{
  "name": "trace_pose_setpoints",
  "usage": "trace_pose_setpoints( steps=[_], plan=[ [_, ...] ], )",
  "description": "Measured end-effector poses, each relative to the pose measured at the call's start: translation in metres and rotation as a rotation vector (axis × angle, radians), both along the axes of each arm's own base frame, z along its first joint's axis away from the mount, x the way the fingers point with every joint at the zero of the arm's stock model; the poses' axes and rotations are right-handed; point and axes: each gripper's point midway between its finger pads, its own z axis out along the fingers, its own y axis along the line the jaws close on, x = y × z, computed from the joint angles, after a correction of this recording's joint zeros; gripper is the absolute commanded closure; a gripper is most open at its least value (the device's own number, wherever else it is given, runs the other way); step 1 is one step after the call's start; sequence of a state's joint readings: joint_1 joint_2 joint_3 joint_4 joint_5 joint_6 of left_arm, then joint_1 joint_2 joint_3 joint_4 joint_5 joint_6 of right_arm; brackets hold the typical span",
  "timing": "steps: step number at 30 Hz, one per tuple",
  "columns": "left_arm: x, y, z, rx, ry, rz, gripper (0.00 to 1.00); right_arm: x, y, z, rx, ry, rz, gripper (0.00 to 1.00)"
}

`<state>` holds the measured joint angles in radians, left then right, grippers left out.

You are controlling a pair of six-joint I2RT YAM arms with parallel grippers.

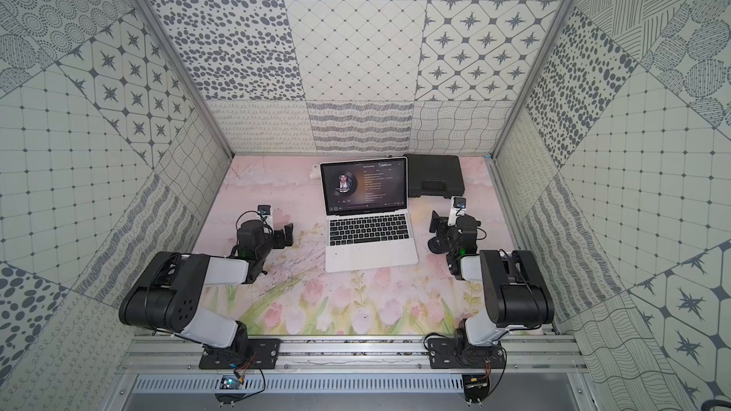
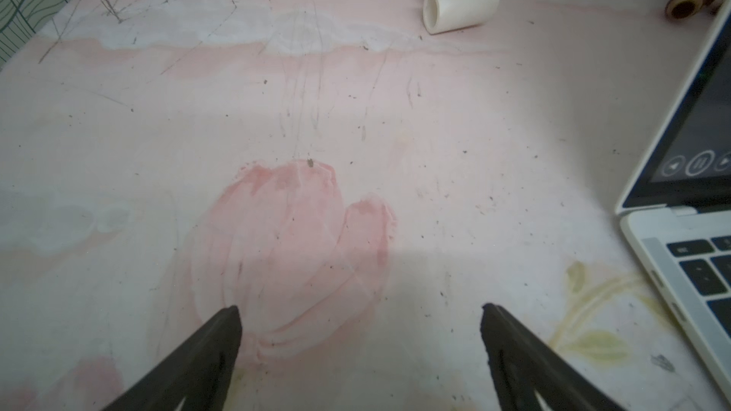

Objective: Remove the wireless mouse receiver from the laptop
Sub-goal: Reset both arms

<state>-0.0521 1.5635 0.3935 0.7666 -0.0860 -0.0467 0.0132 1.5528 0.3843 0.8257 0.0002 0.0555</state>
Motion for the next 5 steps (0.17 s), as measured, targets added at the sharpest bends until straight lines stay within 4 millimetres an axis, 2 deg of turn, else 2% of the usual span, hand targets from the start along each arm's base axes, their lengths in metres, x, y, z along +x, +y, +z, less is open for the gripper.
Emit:
trace_pose_setpoints(
  steps=[5],
  plan=[
    [0.0031,0.0003,0.0042,-0.010,-0.018,0.006,0.01,-0.0008,0.0022,-0.0030,-0.013,0.014,0.004,0.03]
  ],
)
